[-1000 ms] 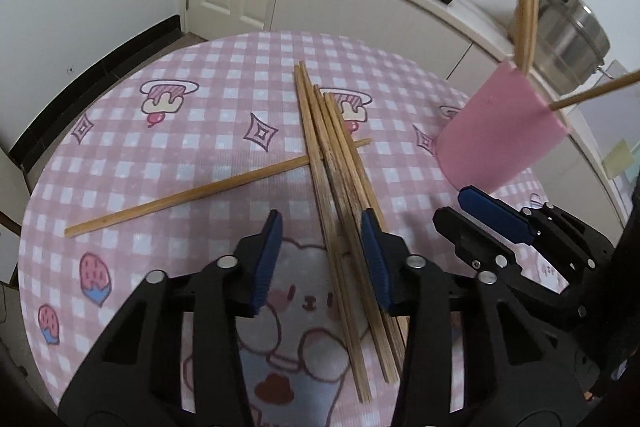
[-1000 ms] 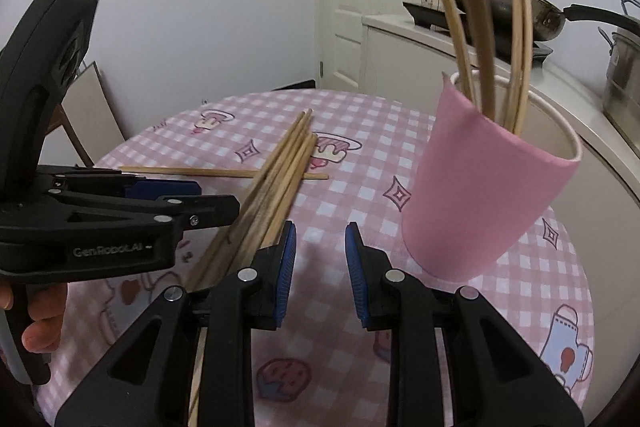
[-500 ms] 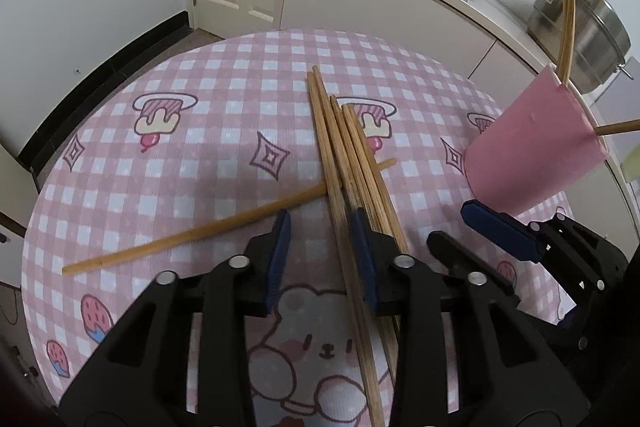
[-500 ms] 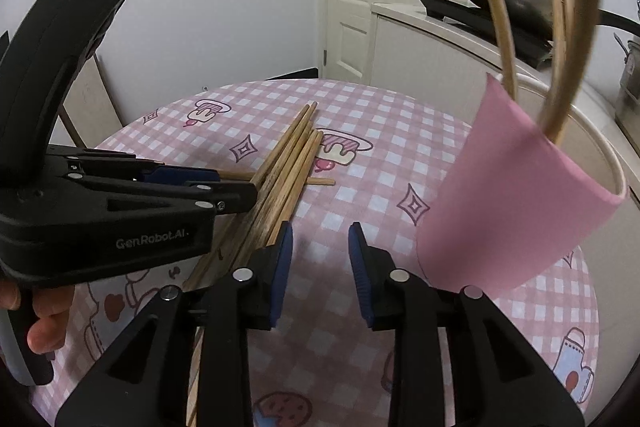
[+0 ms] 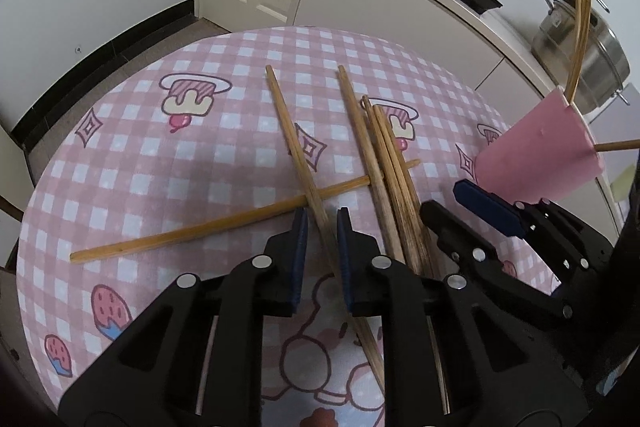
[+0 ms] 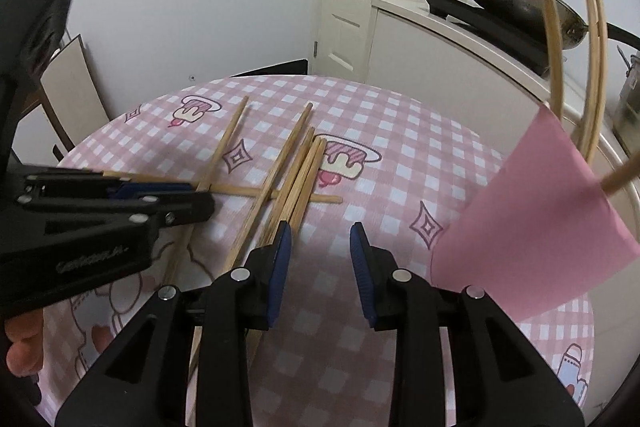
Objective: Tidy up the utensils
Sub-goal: 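Lower both open tools down to the chopstick pile on the table, then grasp a chopstick with the left tool while the right tool grasps another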
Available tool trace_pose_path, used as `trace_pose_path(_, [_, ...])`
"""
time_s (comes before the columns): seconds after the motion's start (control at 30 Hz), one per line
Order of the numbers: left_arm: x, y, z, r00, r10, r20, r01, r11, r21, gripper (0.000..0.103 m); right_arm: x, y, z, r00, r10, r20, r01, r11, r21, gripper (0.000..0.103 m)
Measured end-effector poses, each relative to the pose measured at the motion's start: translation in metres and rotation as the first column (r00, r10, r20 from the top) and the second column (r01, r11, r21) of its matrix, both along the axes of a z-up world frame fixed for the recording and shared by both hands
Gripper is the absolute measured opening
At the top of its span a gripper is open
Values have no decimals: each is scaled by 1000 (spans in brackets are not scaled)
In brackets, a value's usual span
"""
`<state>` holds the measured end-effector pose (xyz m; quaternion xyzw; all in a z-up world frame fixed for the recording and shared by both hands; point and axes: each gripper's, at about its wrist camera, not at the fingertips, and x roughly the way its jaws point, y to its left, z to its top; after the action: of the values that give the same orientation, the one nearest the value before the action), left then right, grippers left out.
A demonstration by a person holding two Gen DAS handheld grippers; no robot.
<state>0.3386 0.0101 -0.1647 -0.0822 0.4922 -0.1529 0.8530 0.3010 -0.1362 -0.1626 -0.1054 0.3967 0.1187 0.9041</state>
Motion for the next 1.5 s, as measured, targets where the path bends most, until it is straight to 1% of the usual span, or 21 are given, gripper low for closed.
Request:
trace_pose_path(0.3, [0,12,-1,1000,16,2,-16,999,-37,16,20,0,-10,997,-21,-72,24,999,40,28])
trace_pose_path(0.47, [3,15,1,1000,28,-1,-28,998,-51,16,28,1,-7,996,-24,-86,29,998,62,28])
trace_pose_path(0.53, [5,16,2,1000,31,-2,-31,998,-54,16,30,2,-7,996,-22,-90,28,998,63,21])
trace_pose_path(0.57, [4,16,2,999,32,-1,-32,998,-52,16,30,3,-7,996,-18,-90,24,998,61,19])
trace_pose_path(0.63, [3,15,2,1000,31,5,-31,999,-42,16,31,4,-7,995,-14,-95,20,998,66,9])
trace_pose_path(0.7, [4,13,3,999,31,7,-31,999,-34,16,32,3,-7,995,-13,-98,21,997,76,9])
trace_pose_path(0.77, [4,13,3,999,35,6,-35,999,-36,16,30,3,-5,996,-8,-93,16,996,84,8])
trace_pose_path(0.8, [3,13,4,999,40,8,-40,999,-35,12,27,4,-4,996,-3,-88,10,996,86,8])
trace_pose_path(0.83, [1,13,6,999,46,19,-45,998,-37,11,24,5,-2,996,4,-85,4,996,90,7])
trace_pose_path(1.0, [-9,18,25,996,54,68,-49,996,-72,10,6,11,11,998,37,-53,-33,996,86,5])
trace_pose_path(1.1, [-9,15,26,997,60,55,-57,996,-62,10,-1,12,19,998,46,-38,-43,995,85,5])
trace_pose_path(1.23, [-5,16,23,996,78,32,-75,994,-78,10,-3,10,22,999,42,-27,-40,996,83,5])
trace_pose_path(1.33, [0,18,27,994,96,43,-94,994,-53,10,0,8,21,999,32,-19,-30,995,93,5])
trace_pose_path(1.4, [6,18,27,994,104,37,-103,994,-33,12,3,9,20,999,27,-18,-25,995,98,5])
trace_pose_path(1.47, [11,18,26,993,110,32,-110,994,-21,24,6,11,18,1000,24,-12,-23,995,94,5])
trace_pose_path(1.5, [16,18,23,993,115,23,-114,993,-13,25,7,11,17,1000,24,-13,-22,995,94,5])
